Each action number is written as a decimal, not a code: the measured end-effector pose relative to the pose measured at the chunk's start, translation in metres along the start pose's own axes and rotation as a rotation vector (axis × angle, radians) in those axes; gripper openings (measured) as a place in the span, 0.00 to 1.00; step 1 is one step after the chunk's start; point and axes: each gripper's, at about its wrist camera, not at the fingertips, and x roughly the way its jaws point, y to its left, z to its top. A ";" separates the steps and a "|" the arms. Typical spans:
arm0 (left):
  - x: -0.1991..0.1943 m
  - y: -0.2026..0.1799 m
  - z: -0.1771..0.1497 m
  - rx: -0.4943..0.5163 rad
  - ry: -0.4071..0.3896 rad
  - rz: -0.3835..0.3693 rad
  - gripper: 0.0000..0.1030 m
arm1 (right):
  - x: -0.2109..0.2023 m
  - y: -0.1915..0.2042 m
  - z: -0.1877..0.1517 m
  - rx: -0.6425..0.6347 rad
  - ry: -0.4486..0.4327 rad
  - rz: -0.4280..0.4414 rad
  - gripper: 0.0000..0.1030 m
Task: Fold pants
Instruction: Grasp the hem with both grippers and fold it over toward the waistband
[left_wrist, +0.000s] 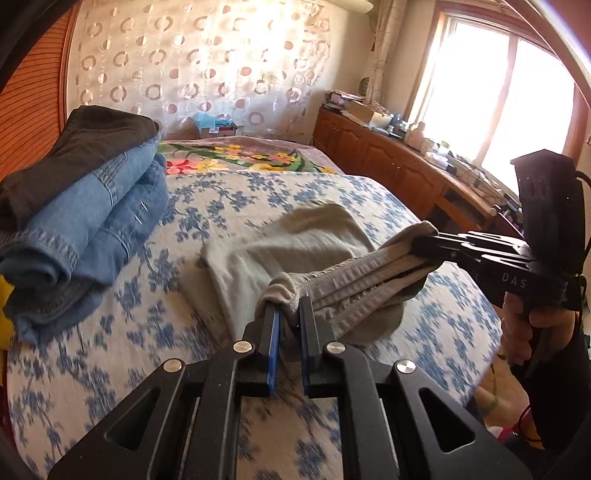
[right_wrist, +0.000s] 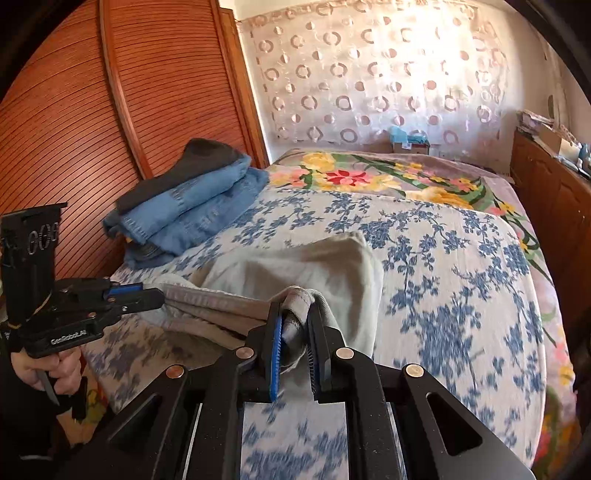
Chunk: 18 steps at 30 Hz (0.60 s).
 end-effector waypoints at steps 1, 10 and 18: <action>0.003 0.002 0.003 0.001 0.005 0.006 0.10 | 0.006 -0.001 0.003 0.006 0.005 -0.001 0.12; 0.023 0.014 0.027 0.007 0.012 0.053 0.10 | 0.052 -0.011 0.032 0.056 0.019 -0.007 0.12; 0.037 0.025 0.050 -0.017 -0.003 0.086 0.10 | 0.076 -0.022 0.052 0.083 -0.003 -0.012 0.18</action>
